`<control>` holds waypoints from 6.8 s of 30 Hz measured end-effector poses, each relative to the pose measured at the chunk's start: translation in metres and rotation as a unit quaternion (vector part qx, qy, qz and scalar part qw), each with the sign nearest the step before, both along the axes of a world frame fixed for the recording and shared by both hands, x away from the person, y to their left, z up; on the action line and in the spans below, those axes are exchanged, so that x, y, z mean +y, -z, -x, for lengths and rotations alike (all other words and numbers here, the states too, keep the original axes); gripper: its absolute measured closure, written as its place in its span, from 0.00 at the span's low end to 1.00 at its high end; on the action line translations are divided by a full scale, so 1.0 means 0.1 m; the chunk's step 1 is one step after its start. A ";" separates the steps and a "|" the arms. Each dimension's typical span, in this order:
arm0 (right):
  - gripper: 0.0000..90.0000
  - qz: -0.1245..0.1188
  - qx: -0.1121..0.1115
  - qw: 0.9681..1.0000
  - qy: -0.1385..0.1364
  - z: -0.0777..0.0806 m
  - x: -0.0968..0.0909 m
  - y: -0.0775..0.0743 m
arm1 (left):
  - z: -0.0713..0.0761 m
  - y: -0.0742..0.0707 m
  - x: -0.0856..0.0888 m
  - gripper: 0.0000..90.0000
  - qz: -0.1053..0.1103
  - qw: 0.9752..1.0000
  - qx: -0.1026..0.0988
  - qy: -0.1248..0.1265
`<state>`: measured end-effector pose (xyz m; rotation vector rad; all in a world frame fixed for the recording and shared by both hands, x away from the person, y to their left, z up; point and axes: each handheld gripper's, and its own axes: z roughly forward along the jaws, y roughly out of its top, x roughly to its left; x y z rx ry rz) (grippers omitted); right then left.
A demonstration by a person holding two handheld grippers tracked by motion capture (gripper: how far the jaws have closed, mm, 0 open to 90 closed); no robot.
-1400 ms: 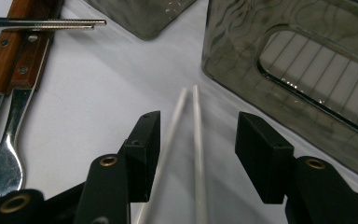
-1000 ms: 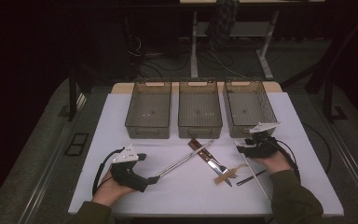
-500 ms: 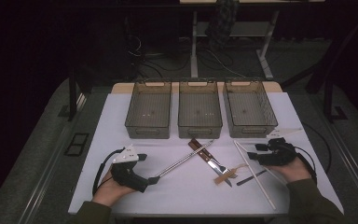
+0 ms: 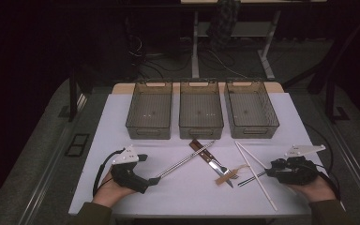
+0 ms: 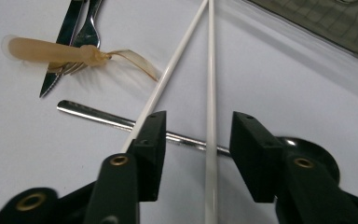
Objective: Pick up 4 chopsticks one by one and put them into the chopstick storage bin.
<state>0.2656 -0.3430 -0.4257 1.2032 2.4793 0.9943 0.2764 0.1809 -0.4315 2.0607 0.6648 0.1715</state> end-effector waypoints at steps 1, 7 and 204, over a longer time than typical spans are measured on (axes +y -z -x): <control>0.65 0.000 0.001 1.000 0.000 0.01 -0.02 0.00 | 0.00 0.00 0.00 0.00 0.000 1.000 0.000 0.000; 0.76 0.010 0.013 1.000 0.003 0.03 -0.07 0.07 | 0.01 0.00 -0.01 0.00 -0.001 1.000 0.001 0.002; 0.93 0.021 0.009 0.999 -0.028 -2.17 3.37 -0.79 | 0.08 -0.01 -0.05 0.00 0.025 0.999 -0.002 0.030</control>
